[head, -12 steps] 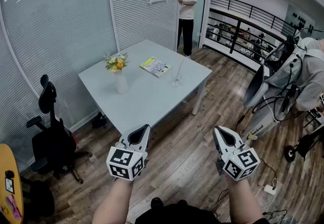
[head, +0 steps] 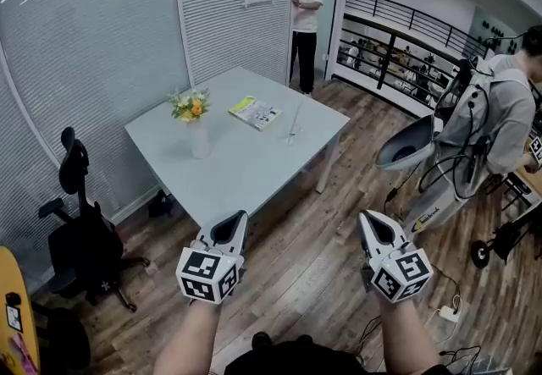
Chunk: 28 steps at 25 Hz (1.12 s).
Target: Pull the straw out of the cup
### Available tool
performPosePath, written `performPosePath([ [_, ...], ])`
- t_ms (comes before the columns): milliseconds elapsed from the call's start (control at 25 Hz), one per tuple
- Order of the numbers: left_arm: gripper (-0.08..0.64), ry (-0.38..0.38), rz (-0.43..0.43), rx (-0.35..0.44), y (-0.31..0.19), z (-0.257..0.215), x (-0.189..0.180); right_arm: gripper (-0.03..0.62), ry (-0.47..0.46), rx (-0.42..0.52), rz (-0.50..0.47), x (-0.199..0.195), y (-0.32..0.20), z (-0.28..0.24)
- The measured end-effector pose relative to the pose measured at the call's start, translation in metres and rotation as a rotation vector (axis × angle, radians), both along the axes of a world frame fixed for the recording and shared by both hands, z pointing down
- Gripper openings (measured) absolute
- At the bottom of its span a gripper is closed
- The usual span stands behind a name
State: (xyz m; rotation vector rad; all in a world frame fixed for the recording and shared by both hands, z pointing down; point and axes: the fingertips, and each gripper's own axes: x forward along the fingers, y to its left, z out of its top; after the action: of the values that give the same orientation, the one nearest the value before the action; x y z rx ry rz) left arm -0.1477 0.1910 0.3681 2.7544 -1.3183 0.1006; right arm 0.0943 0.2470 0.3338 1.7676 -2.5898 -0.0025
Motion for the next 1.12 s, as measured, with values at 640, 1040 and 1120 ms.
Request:
performPosePath([
  [640,0.009,0.001,0.059,-0.01,-0.022,0.01,-0.034,0.138,-0.031,-0.044,-0.004,-0.048,-0.02,0.015],
  [1040,0.009,-0.03,0.021,-0.054,-0.094,0.03,-0.016,0.356,-0.077,-0.087,-0.066,-0.017,-0.108,0.036],
  [1120,0.009,-0.035,0.009,-0.063,-0.117,0.034,-0.006,0.356,-0.071,-0.088,-0.081,-0.008,-0.132,0.04],
])
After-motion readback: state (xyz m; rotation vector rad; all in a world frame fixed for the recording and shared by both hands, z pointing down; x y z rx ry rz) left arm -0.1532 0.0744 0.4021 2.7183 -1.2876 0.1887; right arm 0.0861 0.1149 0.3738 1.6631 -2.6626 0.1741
